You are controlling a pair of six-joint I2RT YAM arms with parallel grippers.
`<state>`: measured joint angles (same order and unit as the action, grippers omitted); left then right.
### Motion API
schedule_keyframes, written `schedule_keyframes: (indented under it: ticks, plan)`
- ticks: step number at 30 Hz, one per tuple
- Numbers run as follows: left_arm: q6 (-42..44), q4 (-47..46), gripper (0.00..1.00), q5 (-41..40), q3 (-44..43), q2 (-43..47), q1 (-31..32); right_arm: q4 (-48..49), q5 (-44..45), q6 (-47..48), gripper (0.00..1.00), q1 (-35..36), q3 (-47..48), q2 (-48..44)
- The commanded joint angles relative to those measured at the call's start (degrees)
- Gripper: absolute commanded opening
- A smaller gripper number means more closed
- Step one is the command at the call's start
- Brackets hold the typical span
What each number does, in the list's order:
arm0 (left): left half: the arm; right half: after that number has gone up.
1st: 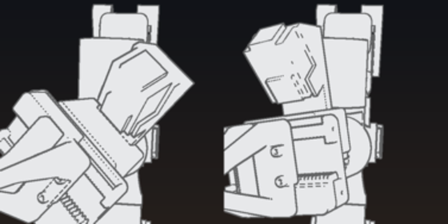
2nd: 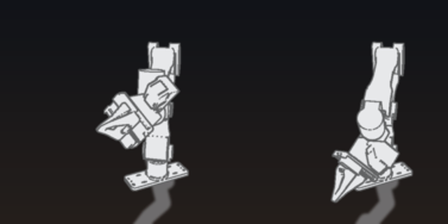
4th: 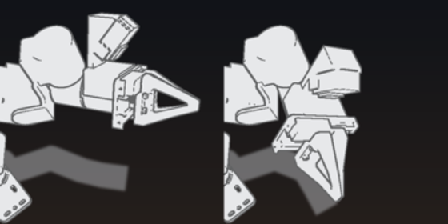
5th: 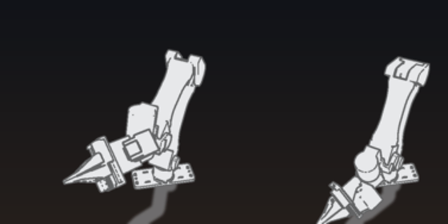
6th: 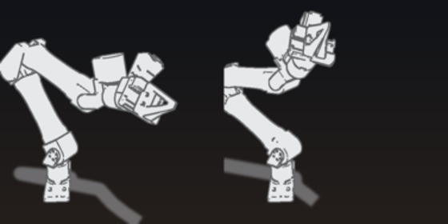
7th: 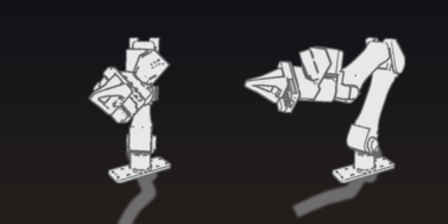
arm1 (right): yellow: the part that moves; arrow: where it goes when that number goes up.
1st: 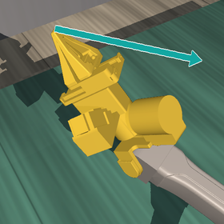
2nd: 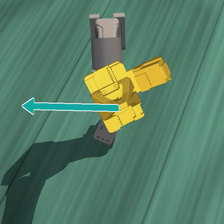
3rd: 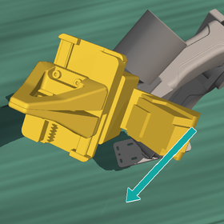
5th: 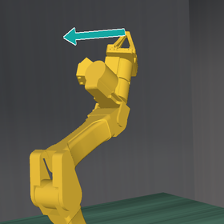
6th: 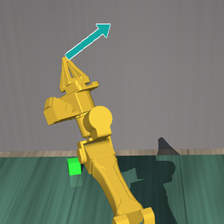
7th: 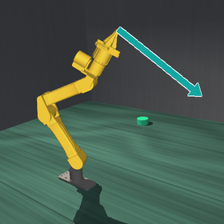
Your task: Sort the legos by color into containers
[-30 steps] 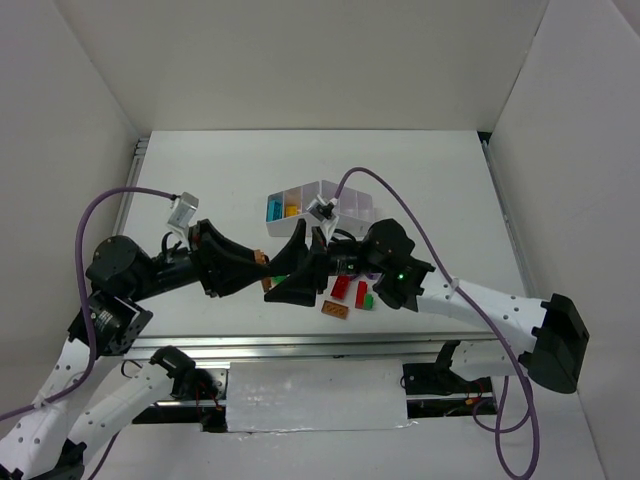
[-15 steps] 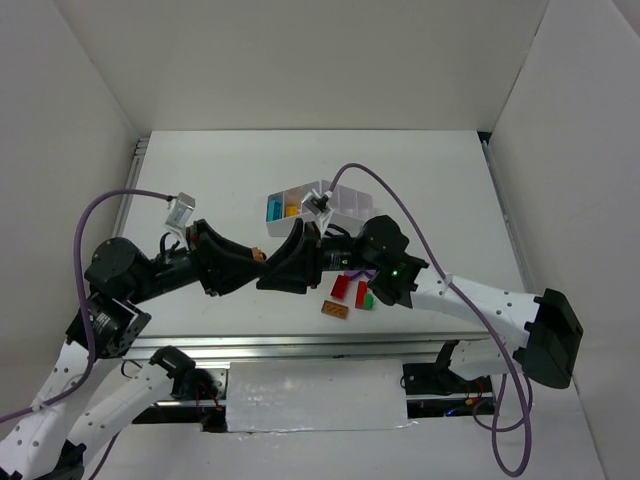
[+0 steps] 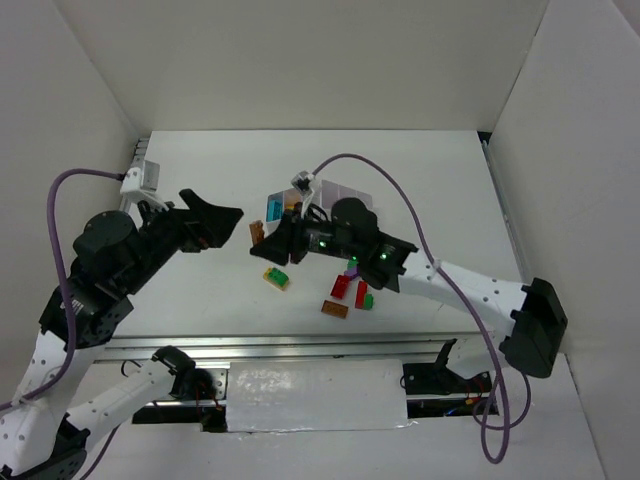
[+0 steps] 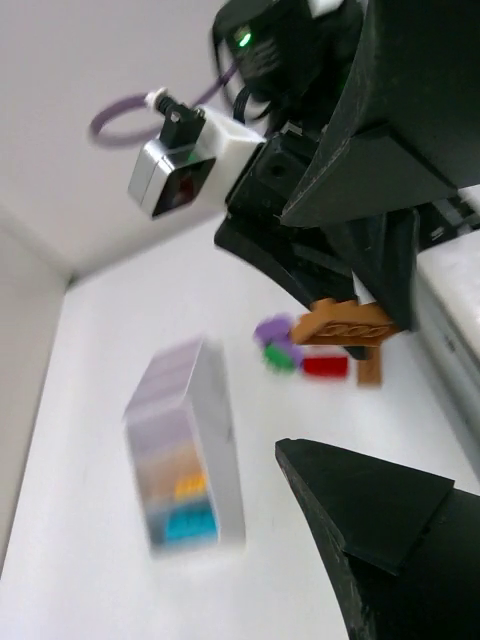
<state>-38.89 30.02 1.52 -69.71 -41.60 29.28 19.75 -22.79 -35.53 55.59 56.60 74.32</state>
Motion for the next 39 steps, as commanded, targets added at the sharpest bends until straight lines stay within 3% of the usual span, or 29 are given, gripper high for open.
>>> schedule_keyframes:
  ticks: [1,4,9,12,16,27,39]
  plan:
    - [2.5,12.2,1.00,-24.7,-4.5,-0.4,-0.2,-28.9,25.2,3.3,0.00,-2.3,14.5,7.0]
    - [4.6,13.2,1.00,-30.8,0.2,1.3,-0.2,-46.5,33.8,2.1,0.00,-6.5,28.1,17.7]
    - [5.9,9.1,0.99,-31.8,14.5,7.0,-0.2,-62.8,45.0,2.4,0.00,-11.2,46.6,32.3]
    - [4.6,12.8,0.99,-34.3,14.2,5.0,-0.2,-67.6,51.7,2.7,0.00,-11.6,55.2,39.1]
    - [5.7,11.1,1.00,-32.9,15.0,4.1,-0.2,-72.5,57.4,3.1,0.01,-11.6,63.4,45.6]
    - [7.0,10.3,0.99,-30.2,15.7,3.5,-0.3,-71.6,57.6,4.9,0.14,-11.7,62.8,45.9]
    - [8.0,9.4,1.00,-28.4,16.0,3.2,-0.3,-69.2,54.3,6.1,0.22,-11.6,62.8,45.6]
